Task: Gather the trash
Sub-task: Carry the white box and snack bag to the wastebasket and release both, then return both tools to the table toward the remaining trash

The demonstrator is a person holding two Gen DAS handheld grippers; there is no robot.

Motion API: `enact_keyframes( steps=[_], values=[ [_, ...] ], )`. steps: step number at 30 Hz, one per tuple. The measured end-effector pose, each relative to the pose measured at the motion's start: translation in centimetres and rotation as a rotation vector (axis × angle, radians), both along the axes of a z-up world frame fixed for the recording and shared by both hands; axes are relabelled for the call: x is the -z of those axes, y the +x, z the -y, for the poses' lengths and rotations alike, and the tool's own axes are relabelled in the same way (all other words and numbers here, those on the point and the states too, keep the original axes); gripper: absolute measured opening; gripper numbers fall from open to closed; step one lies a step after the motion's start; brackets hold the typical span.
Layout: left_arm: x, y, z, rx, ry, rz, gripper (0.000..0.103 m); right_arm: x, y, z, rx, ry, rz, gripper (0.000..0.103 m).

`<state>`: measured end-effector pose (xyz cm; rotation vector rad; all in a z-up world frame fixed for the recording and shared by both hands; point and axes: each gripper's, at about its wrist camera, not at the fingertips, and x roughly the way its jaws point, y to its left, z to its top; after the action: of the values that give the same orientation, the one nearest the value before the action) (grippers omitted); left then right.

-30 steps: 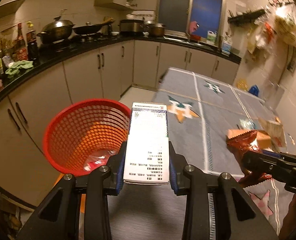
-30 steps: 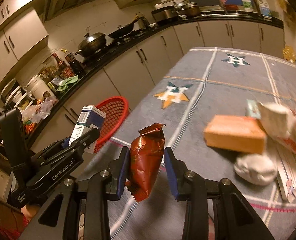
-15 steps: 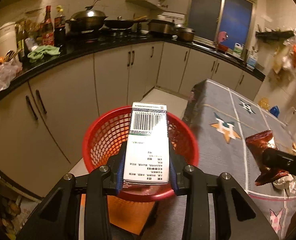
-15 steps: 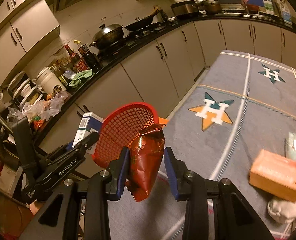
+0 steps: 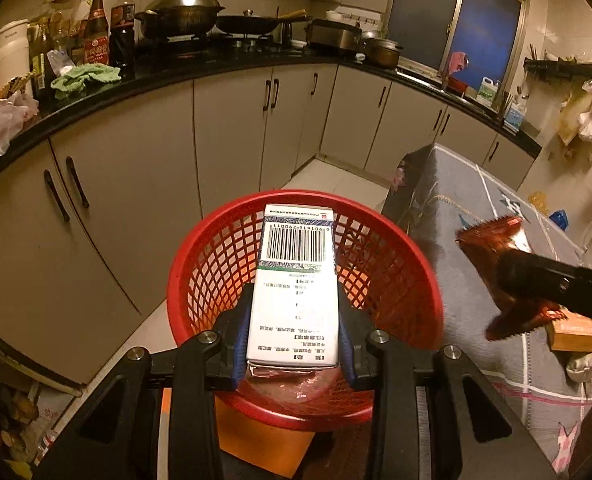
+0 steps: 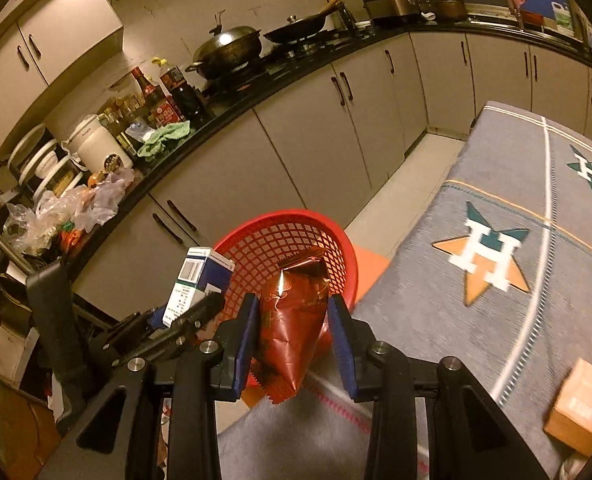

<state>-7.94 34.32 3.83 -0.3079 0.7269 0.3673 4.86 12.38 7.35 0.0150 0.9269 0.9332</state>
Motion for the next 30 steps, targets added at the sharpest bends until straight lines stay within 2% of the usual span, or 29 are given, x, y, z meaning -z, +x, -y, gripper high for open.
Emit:
enact_keyframes(
  steps=[9,13,15,23,30],
  values=[
    [1.2,0.7,-0.6,0.007,-0.005,-0.023,0.034,2.5,1.2,-3.1,-0.021,-0.032,-0.042,0.041],
    [1.1,0.7,-0.3,0.014,0.009,-0.020,0.049,2.4,1.5,-2.9,-0.015,-0.017,-0.051,0.043],
    [0.9,0.7,-0.1,0.019,0.013,-0.014,0.050,2.1,1.5,-2.5,-0.003,-0.006,-0.045,0.043],
    [-0.5,-0.2,1.5,0.031,-0.002,0.010,0.050,0.8,0.6,1.8,0.040,0.030,-0.038,0.043],
    [-1.5,-0.5,7.5,0.145,0.000,0.039,0.052,-0.6,-2.6,9.0,0.121,0.067,0.035,0.043]
  ],
)
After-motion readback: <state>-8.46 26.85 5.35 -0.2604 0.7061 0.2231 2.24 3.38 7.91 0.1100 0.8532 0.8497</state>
